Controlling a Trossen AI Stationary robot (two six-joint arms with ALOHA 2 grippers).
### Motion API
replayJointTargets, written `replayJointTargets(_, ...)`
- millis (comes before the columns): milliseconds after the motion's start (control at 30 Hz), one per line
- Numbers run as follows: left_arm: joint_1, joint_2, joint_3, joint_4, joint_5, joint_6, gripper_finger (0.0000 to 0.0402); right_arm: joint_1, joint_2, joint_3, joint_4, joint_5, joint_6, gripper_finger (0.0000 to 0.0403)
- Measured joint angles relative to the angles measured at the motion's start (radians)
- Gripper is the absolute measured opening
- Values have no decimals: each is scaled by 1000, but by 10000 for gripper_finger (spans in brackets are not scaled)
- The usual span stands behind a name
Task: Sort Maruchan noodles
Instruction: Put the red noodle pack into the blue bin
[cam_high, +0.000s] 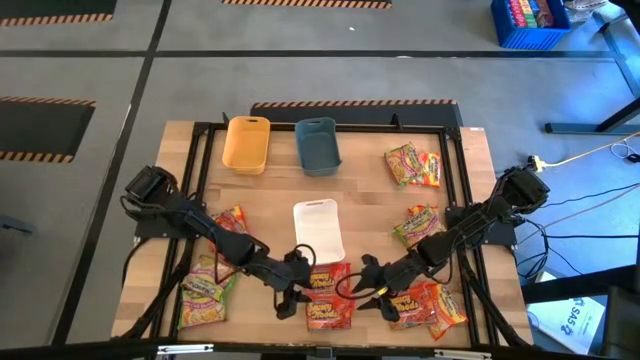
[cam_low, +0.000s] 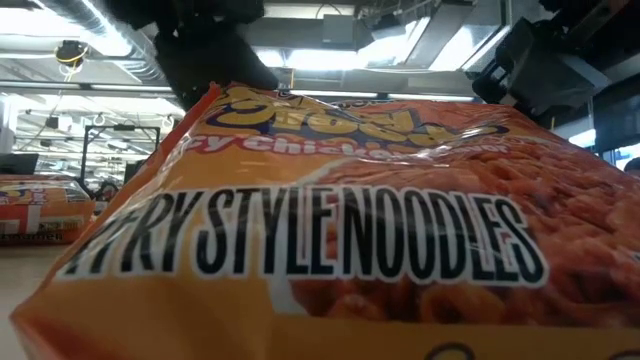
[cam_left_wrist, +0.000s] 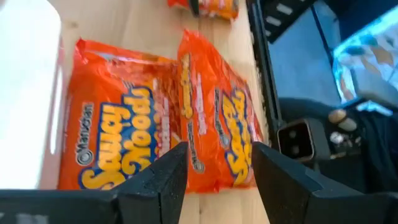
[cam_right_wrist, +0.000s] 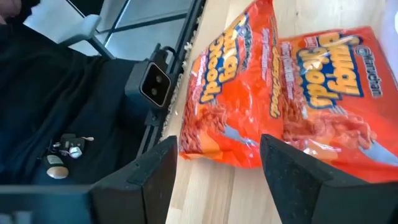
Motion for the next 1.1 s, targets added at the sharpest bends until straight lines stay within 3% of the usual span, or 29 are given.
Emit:
replayJointTargets(233,1,31,1,-14,32,-46,170,0,0,0,0,9,0,214)
replayJointTargets(533,12,126,2,103,136,-90,170,0,0,0,0,30,-3,214)
replayJointTargets(700,20,147,1,148,128,-88,168,0,0,0,-1,73,-4,214)
replayJointTargets(1100,14,154,2,153,171,-35,63,0,0,0,-6,89,-5,214)
